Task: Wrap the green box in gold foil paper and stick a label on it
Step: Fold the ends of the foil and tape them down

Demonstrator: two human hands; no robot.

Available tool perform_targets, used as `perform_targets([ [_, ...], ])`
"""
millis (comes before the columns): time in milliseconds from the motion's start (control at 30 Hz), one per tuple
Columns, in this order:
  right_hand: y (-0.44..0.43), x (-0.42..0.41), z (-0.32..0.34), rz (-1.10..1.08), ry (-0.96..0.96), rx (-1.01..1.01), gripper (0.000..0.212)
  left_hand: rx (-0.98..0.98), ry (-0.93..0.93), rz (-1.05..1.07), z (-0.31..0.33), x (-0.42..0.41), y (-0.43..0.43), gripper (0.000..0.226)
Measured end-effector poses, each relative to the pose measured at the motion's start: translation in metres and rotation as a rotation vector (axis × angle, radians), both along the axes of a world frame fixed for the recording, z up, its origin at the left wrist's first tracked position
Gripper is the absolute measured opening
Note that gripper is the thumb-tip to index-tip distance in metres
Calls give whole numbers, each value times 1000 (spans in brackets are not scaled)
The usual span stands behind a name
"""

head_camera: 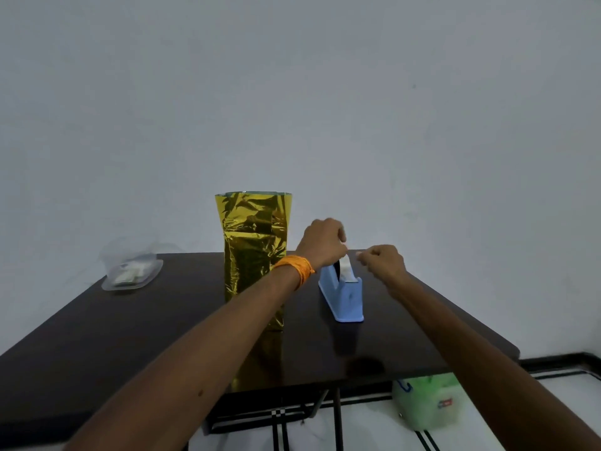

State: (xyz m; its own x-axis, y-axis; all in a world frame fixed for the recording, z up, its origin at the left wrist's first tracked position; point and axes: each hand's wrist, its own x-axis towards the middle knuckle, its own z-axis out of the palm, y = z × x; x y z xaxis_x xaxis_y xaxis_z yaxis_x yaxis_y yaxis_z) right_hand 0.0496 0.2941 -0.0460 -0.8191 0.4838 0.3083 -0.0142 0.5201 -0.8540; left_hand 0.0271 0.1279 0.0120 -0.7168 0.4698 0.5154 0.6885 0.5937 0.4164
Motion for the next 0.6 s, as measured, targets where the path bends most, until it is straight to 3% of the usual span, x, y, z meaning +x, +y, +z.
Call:
perform_targets([
  [167,2,-1,-13,25,-180,-25,29,-108,-264,24,-47,-19,14,18],
  [267,-3,-4,-16,71,-277,-136,27,-150,-357,16,-66,-26,19,28],
  [467,-8,-12,-21,39,-255,-443,21,-71,-330,56,-90,-35,27,32],
  [600,-8,-7,-15,41,-328,-523,21,-50,-355,33,-90,-38,25,33],
])
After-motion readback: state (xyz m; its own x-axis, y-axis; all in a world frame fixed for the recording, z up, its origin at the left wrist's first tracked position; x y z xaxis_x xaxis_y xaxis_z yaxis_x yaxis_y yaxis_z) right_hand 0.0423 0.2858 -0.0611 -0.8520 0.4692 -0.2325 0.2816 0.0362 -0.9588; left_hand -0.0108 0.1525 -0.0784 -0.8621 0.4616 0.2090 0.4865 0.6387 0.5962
